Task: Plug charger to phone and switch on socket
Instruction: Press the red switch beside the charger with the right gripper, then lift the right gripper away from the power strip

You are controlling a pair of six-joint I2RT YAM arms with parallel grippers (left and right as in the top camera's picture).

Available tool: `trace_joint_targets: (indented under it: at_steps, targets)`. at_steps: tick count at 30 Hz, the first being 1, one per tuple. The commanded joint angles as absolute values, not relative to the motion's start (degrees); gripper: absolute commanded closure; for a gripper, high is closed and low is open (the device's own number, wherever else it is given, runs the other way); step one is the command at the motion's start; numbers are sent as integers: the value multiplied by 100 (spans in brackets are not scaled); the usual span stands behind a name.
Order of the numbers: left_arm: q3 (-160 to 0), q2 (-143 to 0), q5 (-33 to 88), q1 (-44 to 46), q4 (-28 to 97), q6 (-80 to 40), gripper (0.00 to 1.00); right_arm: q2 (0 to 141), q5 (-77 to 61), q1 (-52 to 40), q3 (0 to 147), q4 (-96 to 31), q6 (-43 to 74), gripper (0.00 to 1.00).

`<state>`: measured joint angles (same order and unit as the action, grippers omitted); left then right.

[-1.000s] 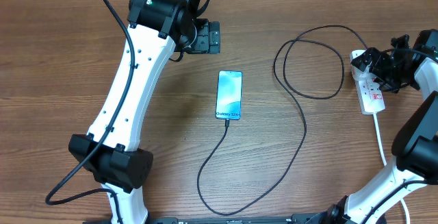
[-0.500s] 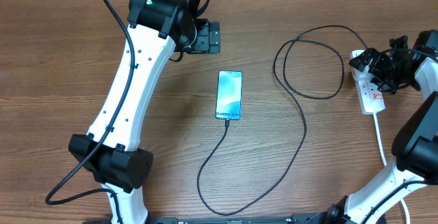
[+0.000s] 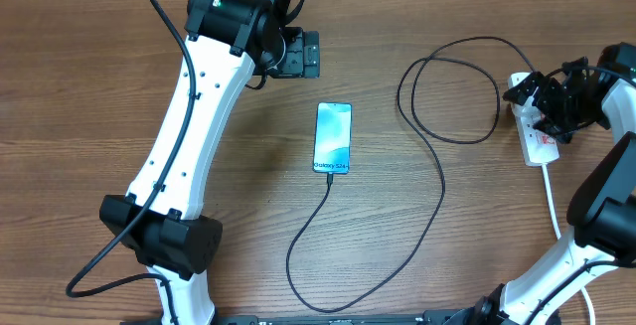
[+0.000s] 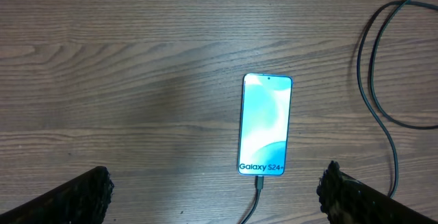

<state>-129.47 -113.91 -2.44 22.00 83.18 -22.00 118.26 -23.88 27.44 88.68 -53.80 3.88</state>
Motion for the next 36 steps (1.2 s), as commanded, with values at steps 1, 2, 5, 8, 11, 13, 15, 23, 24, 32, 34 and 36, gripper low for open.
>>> trace_joint_targets:
  at_steps: [1,2,5,8,11,13,15,23,24,32,34,36]
  targets:
    - [-12973,-11421,-338,2178,8331,-2095,0,11511,-1610,2731,9273,-5645,963,0]
    - [-12975,-11421,-336,2178,8331,-2095,0,11349,-1470,2727,9277,-5721,1096,0]
    - [-12975,-11421,-338,2178,8331,-2097,0,10829,-1243,2727,9277,-5959,1271,0]
    - [-12975,-11421,-338,2178,8333,-2095,0,10272,-1194,2724,9277,-6248,1278,0]
    - [-12973,-11421,-338,2178,8333,-2095,0,9341,-1083,2657,9277,-6785,1332,0]
    - [-12975,-11421,-338,2178,8331,-2095,0,8573,-1116,2499,9277,-7126,1361,0]
    - [-12975,-11421,-338,2178,8331,-2097,0,8088,-1118,2379,9277,-7317,1361,0]
    - [-12973,-11421,-336,2178,8331,-2095,0,6963,-1116,2213,9275,-7481,1369,0]
    - [-12973,-11421,-336,2178,8331,-2095,0,6914,-1116,2213,9275,-7481,1369,0]
    - [-12975,-11421,-336,2178,8331,-2097,0,6973,-1116,2213,9271,-7481,1369,0]
    - [-12973,-11421,-338,2178,8331,-2095,0,7000,-1116,2213,9271,-7478,1369,0]
    - [-12973,-11421,-336,2178,8331,-2097,0,7024,-1116,2213,9271,-7478,1369,0]
